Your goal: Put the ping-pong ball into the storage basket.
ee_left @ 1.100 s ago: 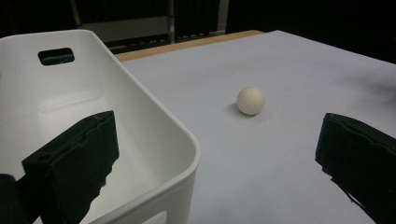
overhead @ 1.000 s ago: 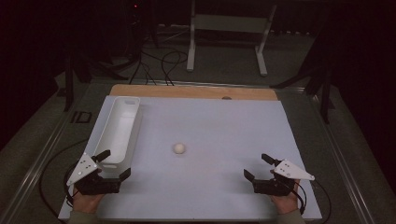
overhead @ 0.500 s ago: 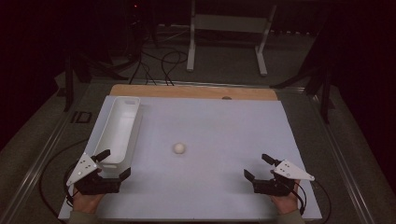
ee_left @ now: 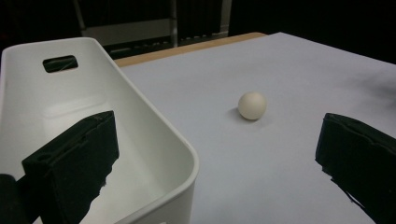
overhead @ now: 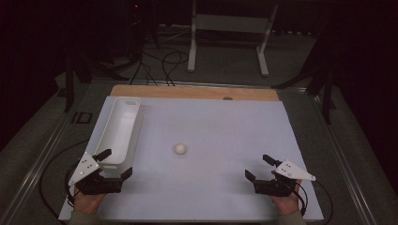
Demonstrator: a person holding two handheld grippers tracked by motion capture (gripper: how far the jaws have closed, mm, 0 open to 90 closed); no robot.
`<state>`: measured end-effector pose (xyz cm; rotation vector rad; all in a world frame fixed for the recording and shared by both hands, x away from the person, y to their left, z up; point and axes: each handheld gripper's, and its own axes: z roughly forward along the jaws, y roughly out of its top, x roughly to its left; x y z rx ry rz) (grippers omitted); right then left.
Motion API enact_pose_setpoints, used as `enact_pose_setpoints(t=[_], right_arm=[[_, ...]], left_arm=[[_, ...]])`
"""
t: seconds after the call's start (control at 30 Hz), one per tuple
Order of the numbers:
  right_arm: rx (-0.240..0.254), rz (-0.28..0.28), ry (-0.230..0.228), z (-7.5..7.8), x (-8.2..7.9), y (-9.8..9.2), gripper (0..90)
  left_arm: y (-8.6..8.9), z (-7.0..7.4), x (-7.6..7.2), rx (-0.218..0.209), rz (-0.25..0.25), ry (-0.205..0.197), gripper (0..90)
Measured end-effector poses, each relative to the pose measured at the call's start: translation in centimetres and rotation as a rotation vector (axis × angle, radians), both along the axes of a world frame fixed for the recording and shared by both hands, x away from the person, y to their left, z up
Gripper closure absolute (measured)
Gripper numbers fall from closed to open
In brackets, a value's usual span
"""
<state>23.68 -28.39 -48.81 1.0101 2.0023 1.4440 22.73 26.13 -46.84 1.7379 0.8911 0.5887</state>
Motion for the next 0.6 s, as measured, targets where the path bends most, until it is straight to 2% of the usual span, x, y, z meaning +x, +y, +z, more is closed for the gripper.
enact_pose_setpoints(t=[0.23,0.4,0.6], right_arm=[[-0.001,-0.006,0.001,0.0,-0.1,-0.1,7.5],[-0.001,-0.009,0.000,-0.1,-0.1,-0.1,7.5],[-0.011,-0.012,-0.001,0.0,-0.1,-0.2,7.5]], left_arm=[[-0.6,0.6,0.1,0.018,-0.018,-0.007,0.0],[-0.8,1.0,0.2,0.014,-0.024,-0.010,0.0],[-1.3,1.2,0.4,0.029,-0.041,0.005,0.0]])
